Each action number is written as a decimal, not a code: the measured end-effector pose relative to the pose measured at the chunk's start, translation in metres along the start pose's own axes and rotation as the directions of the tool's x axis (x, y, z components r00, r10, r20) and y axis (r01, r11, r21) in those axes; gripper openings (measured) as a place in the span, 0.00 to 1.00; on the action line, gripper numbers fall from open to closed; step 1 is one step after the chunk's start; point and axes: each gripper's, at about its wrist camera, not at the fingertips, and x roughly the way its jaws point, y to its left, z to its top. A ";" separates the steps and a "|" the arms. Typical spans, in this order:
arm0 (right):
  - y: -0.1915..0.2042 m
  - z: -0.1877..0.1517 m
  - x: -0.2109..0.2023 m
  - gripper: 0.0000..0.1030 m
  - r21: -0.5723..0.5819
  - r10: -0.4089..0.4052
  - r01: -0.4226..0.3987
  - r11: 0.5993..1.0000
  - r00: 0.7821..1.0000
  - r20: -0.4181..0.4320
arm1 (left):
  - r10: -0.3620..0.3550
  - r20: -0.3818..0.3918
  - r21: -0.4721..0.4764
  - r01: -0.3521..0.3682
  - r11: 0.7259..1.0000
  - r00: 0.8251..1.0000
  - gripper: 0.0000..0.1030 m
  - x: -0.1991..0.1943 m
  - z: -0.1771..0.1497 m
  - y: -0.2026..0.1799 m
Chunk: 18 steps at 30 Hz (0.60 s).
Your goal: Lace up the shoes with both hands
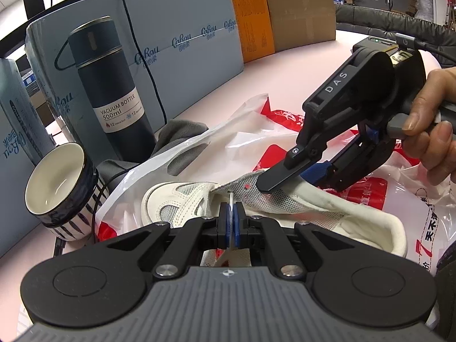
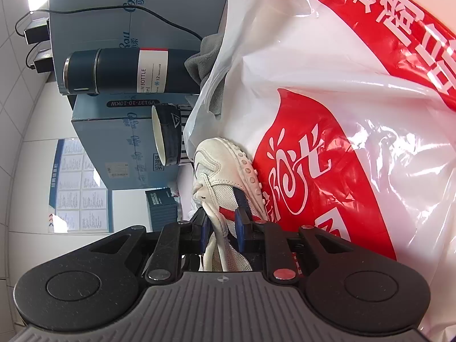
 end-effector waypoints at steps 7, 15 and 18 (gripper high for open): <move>-0.005 -0.001 -0.004 0.17 0.009 0.006 -0.006 1.000 1.000 -0.003 | 0.027 -0.018 -0.014 -0.027 1.000 0.999 0.04 0.004 0.001 -0.001; -0.014 -0.004 -0.010 0.17 0.020 0.014 -0.014 1.000 1.000 -0.003 | 0.037 0.017 -0.066 -0.036 0.997 0.999 0.03 0.000 0.000 0.001; -0.014 -0.003 -0.010 0.17 0.024 0.017 -0.017 1.000 1.000 -0.002 | 0.027 0.032 -0.057 -0.025 0.998 0.999 0.03 -0.004 -0.001 0.001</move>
